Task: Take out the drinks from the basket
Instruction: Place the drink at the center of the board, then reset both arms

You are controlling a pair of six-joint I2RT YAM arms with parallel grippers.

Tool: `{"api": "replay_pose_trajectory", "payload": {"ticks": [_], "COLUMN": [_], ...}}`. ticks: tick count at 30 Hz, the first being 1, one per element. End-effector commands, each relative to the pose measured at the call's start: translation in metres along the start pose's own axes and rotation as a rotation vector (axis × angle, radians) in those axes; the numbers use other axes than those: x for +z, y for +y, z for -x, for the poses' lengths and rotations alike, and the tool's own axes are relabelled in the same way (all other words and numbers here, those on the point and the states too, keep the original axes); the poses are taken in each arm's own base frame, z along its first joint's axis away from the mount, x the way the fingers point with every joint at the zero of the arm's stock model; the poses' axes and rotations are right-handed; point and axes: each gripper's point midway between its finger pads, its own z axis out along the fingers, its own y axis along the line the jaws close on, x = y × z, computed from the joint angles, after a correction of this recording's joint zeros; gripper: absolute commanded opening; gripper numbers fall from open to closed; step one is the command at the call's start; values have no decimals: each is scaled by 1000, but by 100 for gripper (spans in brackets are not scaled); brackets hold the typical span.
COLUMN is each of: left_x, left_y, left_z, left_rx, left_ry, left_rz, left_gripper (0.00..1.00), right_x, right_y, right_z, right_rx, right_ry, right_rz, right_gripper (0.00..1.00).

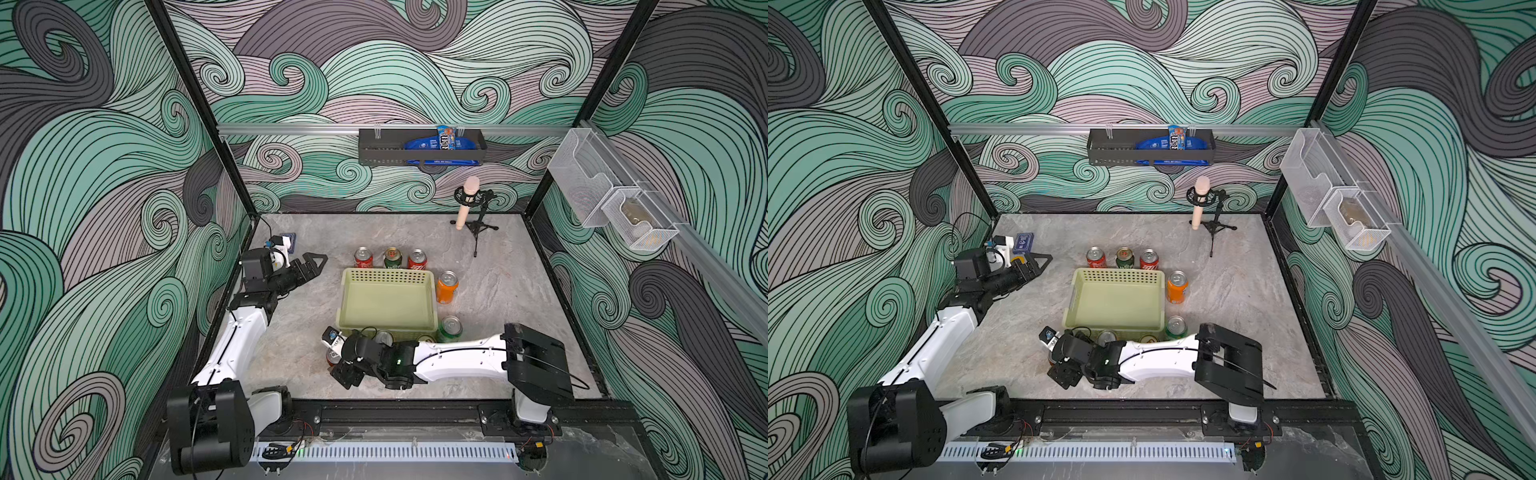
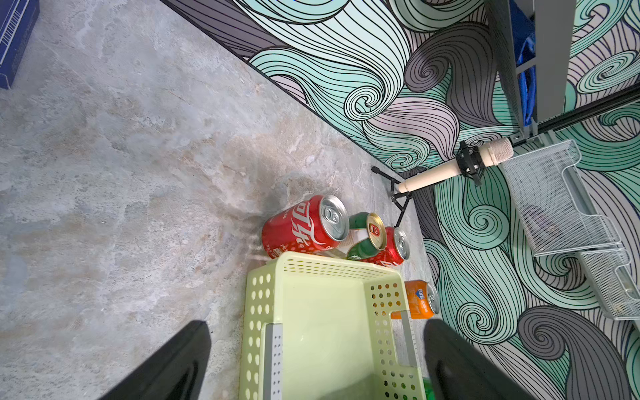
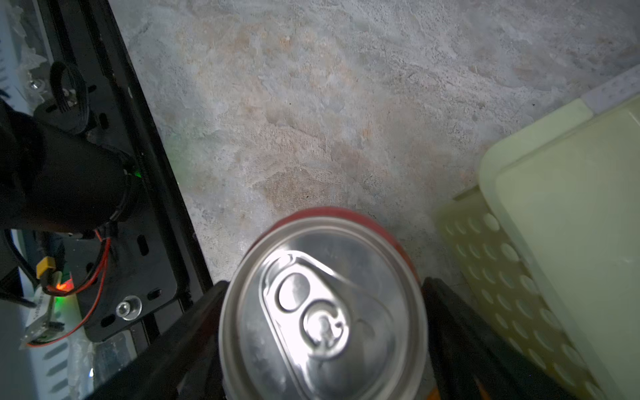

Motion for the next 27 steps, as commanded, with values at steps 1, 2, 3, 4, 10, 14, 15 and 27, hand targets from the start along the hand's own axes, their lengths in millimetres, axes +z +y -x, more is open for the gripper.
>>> {"api": "replay_pose_trajectory", "payload": {"ticks": [1, 2, 3, 4, 10, 14, 15, 27], "left_x": [-4, -4, -4, -5, -10, -22, -27, -73], "left_y": [-11, -10, -10, -10, -5, 3, 6, 74], "left_z": [11, 12, 12, 13, 21, 33, 37, 34], "left_rx": [41, 41, 44, 48, 71, 88, 94, -10], "left_ry": [-33, -35, -36, -42, -99, -202, -240, -652], "left_rz": [-12, -10, -7, -2, 40, 118, 141, 473], "left_gripper": [99, 99, 99, 99, 99, 99, 99, 99], "right_x": [-18, -22, -26, -31, -72, -108, -119, -244], "right_y": [-4, -6, -8, -10, -19, -47, -62, -318], "right_z": [28, 32, 37, 43, 97, 127, 131, 35], "right_rx": [19, 18, 19, 18, 26, 71, 102, 579], "right_ry": [-83, -92, -105, -122, -263, -362, -386, -518], "right_rz": [-25, -33, -43, -52, -72, -135, -162, -650], "right_gripper": [88, 90, 91, 94, 100, 100, 100, 100]}}
